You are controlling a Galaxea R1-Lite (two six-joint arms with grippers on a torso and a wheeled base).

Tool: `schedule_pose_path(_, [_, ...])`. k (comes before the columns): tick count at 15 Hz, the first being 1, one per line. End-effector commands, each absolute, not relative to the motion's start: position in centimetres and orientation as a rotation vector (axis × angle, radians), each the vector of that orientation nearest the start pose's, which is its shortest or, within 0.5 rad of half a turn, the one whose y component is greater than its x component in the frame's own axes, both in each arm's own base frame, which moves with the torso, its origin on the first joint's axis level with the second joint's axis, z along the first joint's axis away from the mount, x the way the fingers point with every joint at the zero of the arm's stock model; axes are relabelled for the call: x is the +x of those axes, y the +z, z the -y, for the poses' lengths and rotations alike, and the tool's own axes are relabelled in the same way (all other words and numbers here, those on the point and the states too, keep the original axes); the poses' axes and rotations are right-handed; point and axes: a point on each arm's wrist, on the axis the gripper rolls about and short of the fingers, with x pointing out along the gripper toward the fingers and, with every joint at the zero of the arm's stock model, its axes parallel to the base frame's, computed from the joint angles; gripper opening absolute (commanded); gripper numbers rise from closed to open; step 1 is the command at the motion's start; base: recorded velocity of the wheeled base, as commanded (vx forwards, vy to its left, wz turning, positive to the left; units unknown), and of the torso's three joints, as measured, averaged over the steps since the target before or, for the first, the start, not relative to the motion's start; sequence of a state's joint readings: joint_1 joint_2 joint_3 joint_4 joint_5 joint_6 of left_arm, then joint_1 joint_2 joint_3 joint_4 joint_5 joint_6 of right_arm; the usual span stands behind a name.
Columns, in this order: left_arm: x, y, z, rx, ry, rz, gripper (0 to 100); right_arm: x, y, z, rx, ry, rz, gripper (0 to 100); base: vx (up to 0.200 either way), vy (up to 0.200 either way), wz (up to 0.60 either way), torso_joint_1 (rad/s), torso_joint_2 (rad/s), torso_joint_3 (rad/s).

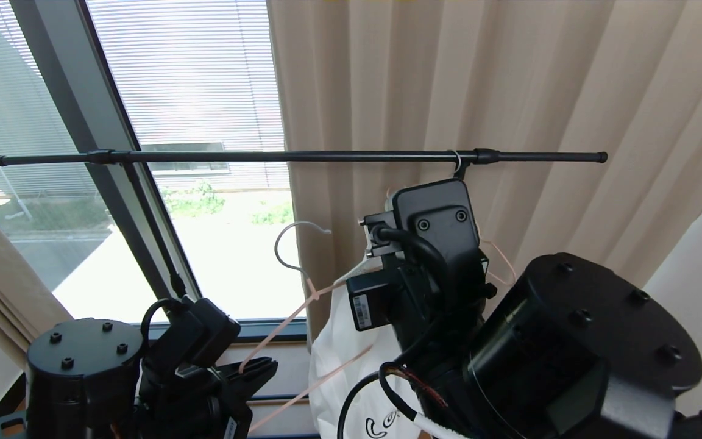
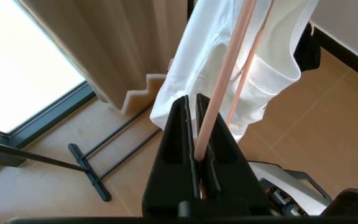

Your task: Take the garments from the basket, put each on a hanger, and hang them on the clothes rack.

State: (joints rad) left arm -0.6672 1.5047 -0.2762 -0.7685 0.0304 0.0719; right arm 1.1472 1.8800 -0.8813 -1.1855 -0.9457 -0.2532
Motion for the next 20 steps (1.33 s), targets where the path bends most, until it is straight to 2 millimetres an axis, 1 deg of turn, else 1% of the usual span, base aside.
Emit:
schedule_pose_path(1, [15.9, 11.5, 12.4, 0.228, -0.641, -0.416, 0, 15.6, 20.4, -30.3, -0.061, 0.190, 0.129, 0, 0.000, 0.000, 0.00, 0.000, 0.00, 0.000])
schedule_pose_path(3, [15.9, 11.5, 12.5, 0.220, -0.640, -0.417, 0, 15.4, 20.6, -30.3, -0.048, 0.215, 0.134, 0, 0.000, 0.000, 0.00, 0.000, 0.00, 0.000])
schedule_pose_path(5, [16.0, 11.5, 12.5, 0.220, -0.640, -0.415, 0, 14.5, 19.7, -31.1, -0.058, 0.255, 0.122, 0, 0.000, 0.000, 0.00, 0.000, 0.00, 0.000])
schedule_pose_path(6, [16.0, 11.6, 12.5, 0.217, -0.638, -0.413, 0, 14.3, 19.4, -31.3, -0.064, 0.265, 0.117, 0, 0.000, 0.000, 0.00, 0.000, 0.00, 0.000])
schedule_pose_path(7, [16.0, 11.6, 12.6, 0.203, -0.636, -0.418, 0, 14.5, 18.6, -31.9, -0.066, 0.274, 0.107, 0, 0.000, 0.000, 0.00, 0.000, 0.00, 0.000])
schedule_pose_path(11, [16.2, 11.5, 12.6, 0.200, -0.635, -0.419, 0, 14.9, 18.4, -33.1, -0.013, 0.270, 0.118, 0, 0.000, 0.000, 0.00, 0.000, 0.00, 0.000])
schedule_pose_path(14, [16.1, 11.5, 12.7, 0.197, -0.639, -0.408, 0, 15.4, 17.7, -33.9, 0.001, 0.266, 0.126, 0, 0.000, 0.000, 0.00, 0.000, 0.00, 0.000])
schedule_pose_path(16, [16.1, 11.5, 12.7, 0.197, -0.639, -0.408, 0, 15.9, 18.0, -34.0, 0.034, 0.250, 0.135, 0, 0.000, 0.000, 0.00, 0.000, 0.00, 0.000])
schedule_pose_path(17, [16.1, 11.5, 12.7, 0.197, -0.639, -0.408, 0, 16.1, 18.2, -33.9, 0.039, 0.243, 0.137, 100, 0.000, 0.000, 0.00, 0.000, 0.00, 0.000])
schedule_pose_path(20, [16.0, 11.6, 12.6, 0.197, -0.641, -0.406, 0, 17.1, 18.6, -33.2, 0.042, 0.207, 0.143, 100, 0.000, 0.000, 0.00, 0.000, 0.00, 0.000])
